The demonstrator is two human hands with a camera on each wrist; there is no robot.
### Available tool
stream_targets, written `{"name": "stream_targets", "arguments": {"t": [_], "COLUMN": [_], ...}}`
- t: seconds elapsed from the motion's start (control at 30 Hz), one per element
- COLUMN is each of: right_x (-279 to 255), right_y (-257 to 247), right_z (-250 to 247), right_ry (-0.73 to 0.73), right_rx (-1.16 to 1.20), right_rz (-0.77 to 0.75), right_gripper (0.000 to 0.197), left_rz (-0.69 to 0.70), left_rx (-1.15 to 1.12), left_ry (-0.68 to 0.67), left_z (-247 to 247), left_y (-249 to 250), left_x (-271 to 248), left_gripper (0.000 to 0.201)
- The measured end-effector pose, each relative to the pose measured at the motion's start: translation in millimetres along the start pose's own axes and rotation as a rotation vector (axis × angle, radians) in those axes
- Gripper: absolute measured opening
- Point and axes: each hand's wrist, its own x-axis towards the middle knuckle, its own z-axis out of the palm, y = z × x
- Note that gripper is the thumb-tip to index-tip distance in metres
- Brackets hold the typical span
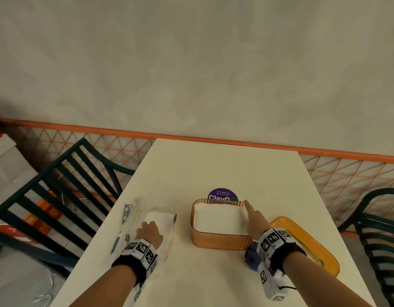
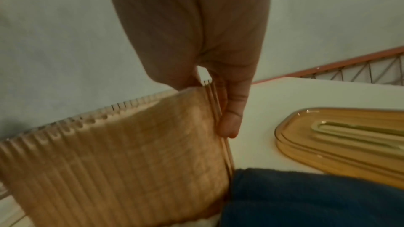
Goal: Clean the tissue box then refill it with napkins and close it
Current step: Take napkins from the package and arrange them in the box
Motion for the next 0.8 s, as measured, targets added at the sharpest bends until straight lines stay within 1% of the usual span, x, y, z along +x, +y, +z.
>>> {"name": "stream_targets", "arguments": {"t": [0.1, 0.23, 0.33, 0.4, 0.47, 0.53, 0.57, 0.6, 0.73, 0.8], "right_x": [0, 1, 0, 0, 0, 0, 1, 1, 1, 1], "right_y": [0, 1, 1, 1, 0, 0, 0, -1, -1, -1], "right_z": [8, 9, 8, 8, 7, 7, 6, 6, 7, 6], "right_ry": [0.034, 0.039, 0.034, 0.028, 0.018, 0.011, 0.007, 0.005, 0.004, 0.000], "right_rx": [-0.028, -0.030, -0.030, -0.032, -0.034, -0.034, -0.036, -0.039, -0.053, -0.065], "right_rz": [0.016, 0.006, 0.002, 0.000, -0.002, -0.004, -0.005, -0.006, -0.001, -0.001], "right_gripper": [0.081, 0.082, 0.082, 0.082, 0.083, 0.084, 0.084, 0.084, 0.083, 0.082], "left_rz": [-0.008, -0.014, -0.024, -0.028, -0.034, -0.008, 0.002, -0.003, -0.003, 0.001], "left_rx": [0.024, 0.075, 0.095, 0.112, 0.142, 0.166, 0.170, 0.174, 0.114, 0.140], "left_ry": [0.008, 0.114, 0.167, 0.170, 0.153, 0.152, 0.158, 0.159, 0.187, 0.181], "left_z": [17, 29, 29, 28, 27, 29, 30, 30, 30, 31], "left_y": [2, 6, 10, 12, 13, 10, 9, 8, 5, 5], "left_x": [-2, -7, -10, -9, -10, -8, -7, -5, -1, -2], "left_gripper": [0.055, 0.052, 0.046, 0.041, 0.032, 0.022, 0.021, 0.020, 0.031, 0.032]}}
